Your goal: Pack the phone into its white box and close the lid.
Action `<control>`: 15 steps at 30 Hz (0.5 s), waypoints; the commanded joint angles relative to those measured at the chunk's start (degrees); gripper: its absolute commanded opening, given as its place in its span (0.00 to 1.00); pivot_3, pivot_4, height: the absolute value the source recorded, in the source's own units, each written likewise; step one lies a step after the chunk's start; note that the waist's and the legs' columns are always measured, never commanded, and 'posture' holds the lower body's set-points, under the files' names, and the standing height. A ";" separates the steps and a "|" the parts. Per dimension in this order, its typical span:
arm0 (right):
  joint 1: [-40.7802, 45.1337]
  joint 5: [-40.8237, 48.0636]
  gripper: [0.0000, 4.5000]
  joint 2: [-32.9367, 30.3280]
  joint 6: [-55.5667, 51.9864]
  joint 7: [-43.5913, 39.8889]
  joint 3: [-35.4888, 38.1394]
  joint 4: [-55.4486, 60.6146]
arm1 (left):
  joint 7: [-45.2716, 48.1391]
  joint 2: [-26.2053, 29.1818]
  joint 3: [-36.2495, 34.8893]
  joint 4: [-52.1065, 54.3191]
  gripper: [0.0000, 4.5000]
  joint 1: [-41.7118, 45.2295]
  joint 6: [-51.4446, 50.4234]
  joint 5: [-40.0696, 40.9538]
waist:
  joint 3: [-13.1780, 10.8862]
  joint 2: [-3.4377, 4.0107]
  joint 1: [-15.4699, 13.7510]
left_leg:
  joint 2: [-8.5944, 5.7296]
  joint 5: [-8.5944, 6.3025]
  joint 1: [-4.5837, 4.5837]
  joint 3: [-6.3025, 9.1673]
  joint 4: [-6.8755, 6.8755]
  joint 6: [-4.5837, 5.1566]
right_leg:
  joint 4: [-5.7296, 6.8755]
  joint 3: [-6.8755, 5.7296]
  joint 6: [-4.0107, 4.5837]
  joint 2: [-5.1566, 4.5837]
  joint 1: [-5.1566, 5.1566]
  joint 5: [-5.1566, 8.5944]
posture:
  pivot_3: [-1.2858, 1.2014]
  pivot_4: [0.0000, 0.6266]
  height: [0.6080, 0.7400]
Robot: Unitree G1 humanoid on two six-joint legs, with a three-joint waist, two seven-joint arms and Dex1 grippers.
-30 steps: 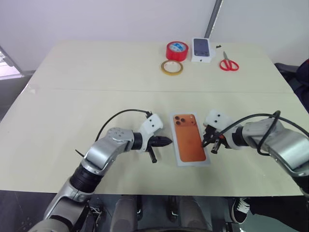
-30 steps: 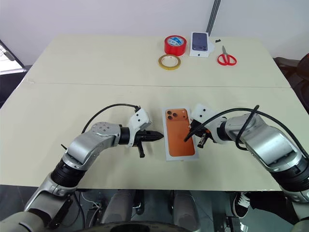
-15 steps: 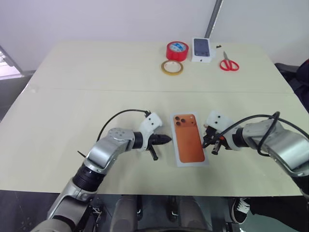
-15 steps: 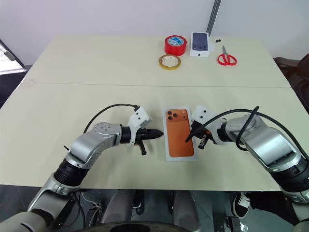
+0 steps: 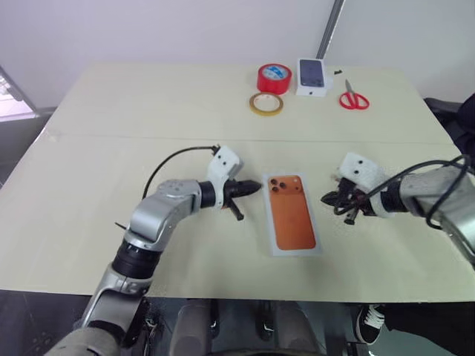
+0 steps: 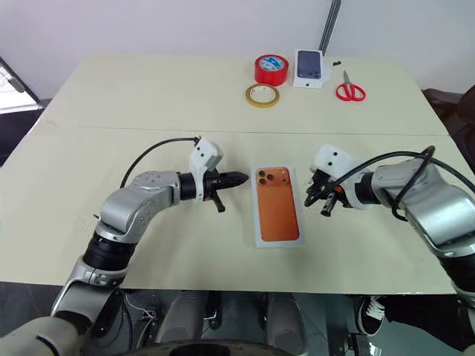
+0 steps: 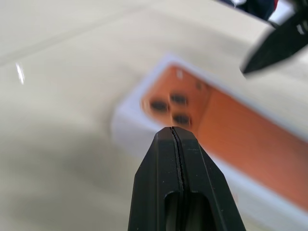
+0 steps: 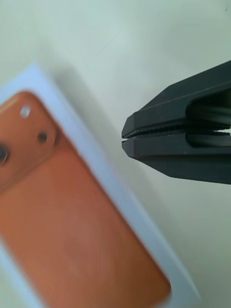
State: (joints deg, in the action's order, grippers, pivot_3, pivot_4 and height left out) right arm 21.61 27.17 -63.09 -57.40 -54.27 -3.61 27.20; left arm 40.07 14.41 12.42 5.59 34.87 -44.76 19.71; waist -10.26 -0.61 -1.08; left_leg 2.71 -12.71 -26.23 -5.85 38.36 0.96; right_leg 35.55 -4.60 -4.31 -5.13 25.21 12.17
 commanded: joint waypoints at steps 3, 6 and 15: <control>-5.27 4.50 0.01 -0.07 0.15 -1.50 2.89 8.67 | -1.64 -1.87 5.84 -8.85 0.00 4.45 6.14 -7.01 | 0.00 -0.01 0.20 | 0.00 0.00 0.08 0.01 0.00 0.00 | 0.04 0.00 -0.01 0.03 -0.05 -0.01 | 0.52 0.24 1.00; -6.54 2.24 0.01 1.73 -2.07 3.23 -0.35 8.80 | -2.45 -3.48 7.31 -14.39 0.00 6.17 6.49 -9.17 | 0.01 -0.02 0.38 | 0.02 0.00 0.15 0.00 -0.01 0.00 | 0.04 0.00 0.00 0.03 -0.06 0.00 | 0.52 0.24 1.00; -7.66 1.13 0.01 3.77 -5.28 8.44 -2.80 8.31 | -1.95 -4.37 8.43 -17.58 0.00 5.41 7.19 -11.59 | 0.16 -0.11 0.31 | 0.07 -0.05 0.84 0.03 -0.13 0.02 | -0.16 -0.01 0.22 0.01 -0.69 0.14 | 0.52 0.24 1.00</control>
State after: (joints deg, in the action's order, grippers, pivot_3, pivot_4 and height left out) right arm 14.67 28.39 -59.45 -61.62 -46.38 -6.37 34.75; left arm 37.79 9.71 20.14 -12.08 41.77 -36.71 9.08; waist -10.10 -0.72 -0.77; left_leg 2.82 -12.76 -25.38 -5.82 38.22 0.98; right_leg 35.39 -4.61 -4.08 -5.12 24.52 12.31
